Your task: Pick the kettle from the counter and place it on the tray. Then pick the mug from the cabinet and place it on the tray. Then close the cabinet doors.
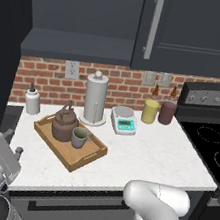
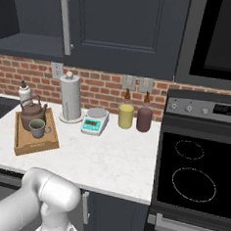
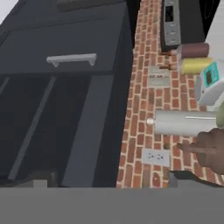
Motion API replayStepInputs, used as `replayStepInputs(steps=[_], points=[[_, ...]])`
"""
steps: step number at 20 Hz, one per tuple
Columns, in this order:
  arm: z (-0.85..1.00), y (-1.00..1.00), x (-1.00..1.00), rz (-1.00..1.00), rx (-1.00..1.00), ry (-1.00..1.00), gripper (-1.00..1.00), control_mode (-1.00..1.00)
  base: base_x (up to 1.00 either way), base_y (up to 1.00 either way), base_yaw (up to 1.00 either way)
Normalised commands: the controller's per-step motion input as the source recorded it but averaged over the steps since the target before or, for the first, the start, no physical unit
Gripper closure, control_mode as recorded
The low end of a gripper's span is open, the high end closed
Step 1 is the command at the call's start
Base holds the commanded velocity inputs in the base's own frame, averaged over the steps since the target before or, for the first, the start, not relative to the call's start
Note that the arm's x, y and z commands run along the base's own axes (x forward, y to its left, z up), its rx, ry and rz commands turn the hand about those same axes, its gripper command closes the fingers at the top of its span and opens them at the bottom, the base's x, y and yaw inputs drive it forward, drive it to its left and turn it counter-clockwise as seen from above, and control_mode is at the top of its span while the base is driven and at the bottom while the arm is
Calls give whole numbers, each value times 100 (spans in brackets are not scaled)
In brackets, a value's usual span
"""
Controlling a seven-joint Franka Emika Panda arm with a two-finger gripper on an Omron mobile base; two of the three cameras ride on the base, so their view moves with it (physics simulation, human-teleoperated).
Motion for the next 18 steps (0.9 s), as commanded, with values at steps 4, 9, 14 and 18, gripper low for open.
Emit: replayStepInputs(steps=[4, 9, 14, 18], points=[[-29, 32, 27, 0, -8, 23, -100, -100, 0, 0, 0], [-5, 59, 20, 0, -14, 25, -100, -100, 0, 0, 0], [-4, 62, 20, 0, -20, 25, -100, -100, 0, 0, 0], [-1, 49, 12, 0, -18, 18, -100, -100, 0, 0, 0]])
